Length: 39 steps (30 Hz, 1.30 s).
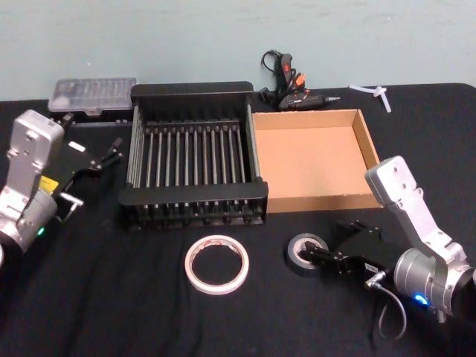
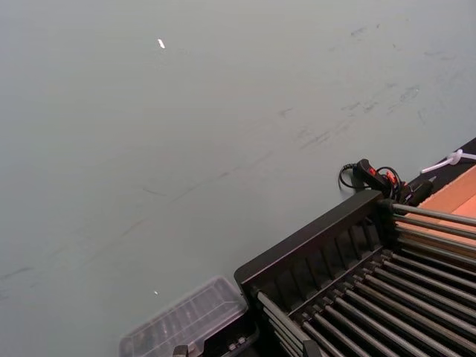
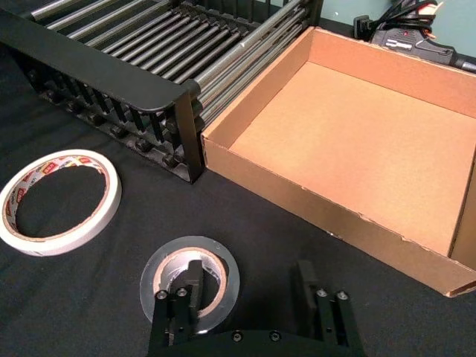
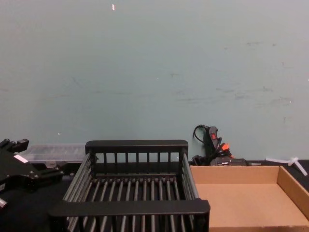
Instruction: Pick up the white tape and place it into the black box , Pick up the silver tape and place it into the brown box.
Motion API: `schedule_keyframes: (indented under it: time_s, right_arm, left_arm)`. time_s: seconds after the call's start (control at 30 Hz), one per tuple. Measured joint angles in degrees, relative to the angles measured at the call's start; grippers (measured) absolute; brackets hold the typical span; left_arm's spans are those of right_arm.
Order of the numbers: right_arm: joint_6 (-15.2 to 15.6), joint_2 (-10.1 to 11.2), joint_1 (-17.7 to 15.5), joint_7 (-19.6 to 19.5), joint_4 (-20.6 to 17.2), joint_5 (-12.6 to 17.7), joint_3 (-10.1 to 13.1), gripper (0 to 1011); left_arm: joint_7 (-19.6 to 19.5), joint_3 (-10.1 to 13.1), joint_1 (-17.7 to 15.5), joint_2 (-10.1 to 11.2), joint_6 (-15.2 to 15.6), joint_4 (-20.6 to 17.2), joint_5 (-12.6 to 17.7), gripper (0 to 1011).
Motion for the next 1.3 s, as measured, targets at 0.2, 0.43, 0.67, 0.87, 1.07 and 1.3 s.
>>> schedule_keyframes:
  time_s: [0.2, 0.43, 0.67, 0.87, 1.07, 1.3]
  right_arm:
    - [0.0, 0.0, 0.0, 0.0, 0.0, 0.0, 0.0, 627]
    - [0.0, 0.0, 0.0, -0.1, 0.0, 0.1, 0.0, 425]
    - [-0.1, 0.0, 0.0, -0.1, 0.0, 0.1, 0.0, 203]
    - [-0.1, 0.0, 0.0, -0.1, 0.0, 0.1, 0.0, 132]
    - [-0.1, 0.0, 0.0, -0.1, 0.0, 0.1, 0.0, 132]
    - [-0.4, -0.1, -0.1, 0.5, 0.0, 0.1, 0.3, 132]
  left_arm:
    - [0.0, 0.0, 0.0, 0.0, 0.0, 0.0, 0.0, 1001]
    - [0.0, 0.0, 0.0, 0.0, 0.0, 0.0, 0.0, 1002]
    - [0.0, 0.0, 0.0, 0.0, 0.0, 0.0, 0.0, 1001]
    - [0.0, 0.0, 0.0, 0.0, 0.0, 0.0, 0.0, 1000]
    - [0.0, 0.0, 0.0, 0.0, 0.0, 0.0, 0.0, 1001]
    - [0.0, 0.0, 0.0, 0.0, 0.0, 0.0, 0.0, 1001]
